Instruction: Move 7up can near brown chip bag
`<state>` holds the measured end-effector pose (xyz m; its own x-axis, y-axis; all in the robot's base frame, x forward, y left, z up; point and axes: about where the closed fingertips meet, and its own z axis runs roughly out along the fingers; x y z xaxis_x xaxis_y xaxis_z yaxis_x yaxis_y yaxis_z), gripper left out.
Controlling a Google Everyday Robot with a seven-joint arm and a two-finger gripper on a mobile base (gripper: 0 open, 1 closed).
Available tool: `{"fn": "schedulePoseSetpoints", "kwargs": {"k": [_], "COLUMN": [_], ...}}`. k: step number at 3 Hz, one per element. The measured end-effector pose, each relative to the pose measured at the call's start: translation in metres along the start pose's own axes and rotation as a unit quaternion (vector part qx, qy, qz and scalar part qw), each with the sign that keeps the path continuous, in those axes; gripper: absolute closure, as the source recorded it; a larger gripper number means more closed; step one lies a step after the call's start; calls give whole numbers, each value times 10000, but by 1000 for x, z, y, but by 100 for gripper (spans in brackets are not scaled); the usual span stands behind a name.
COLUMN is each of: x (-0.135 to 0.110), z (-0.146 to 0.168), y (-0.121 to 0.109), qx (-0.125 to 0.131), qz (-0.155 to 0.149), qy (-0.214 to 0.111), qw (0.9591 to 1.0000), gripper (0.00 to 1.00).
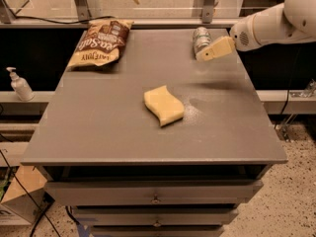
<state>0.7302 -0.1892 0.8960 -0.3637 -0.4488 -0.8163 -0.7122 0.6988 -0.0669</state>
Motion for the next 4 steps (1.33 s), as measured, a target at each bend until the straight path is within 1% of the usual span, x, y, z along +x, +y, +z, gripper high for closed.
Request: {"fn": "schedulePoseSetpoints", "kwargs": {"k": [1, 2, 3, 4], "x": [-1, -1, -1, -1], "z": [28, 52, 73, 87], "y": [-11, -22, -32, -38], "qx": [143, 283, 346, 381], "qz": [325, 617, 788, 888], "qy": [-340, -669, -800, -853], "qw": [9988, 9954, 9931, 9917], "gripper": [0, 0, 0, 0]}}
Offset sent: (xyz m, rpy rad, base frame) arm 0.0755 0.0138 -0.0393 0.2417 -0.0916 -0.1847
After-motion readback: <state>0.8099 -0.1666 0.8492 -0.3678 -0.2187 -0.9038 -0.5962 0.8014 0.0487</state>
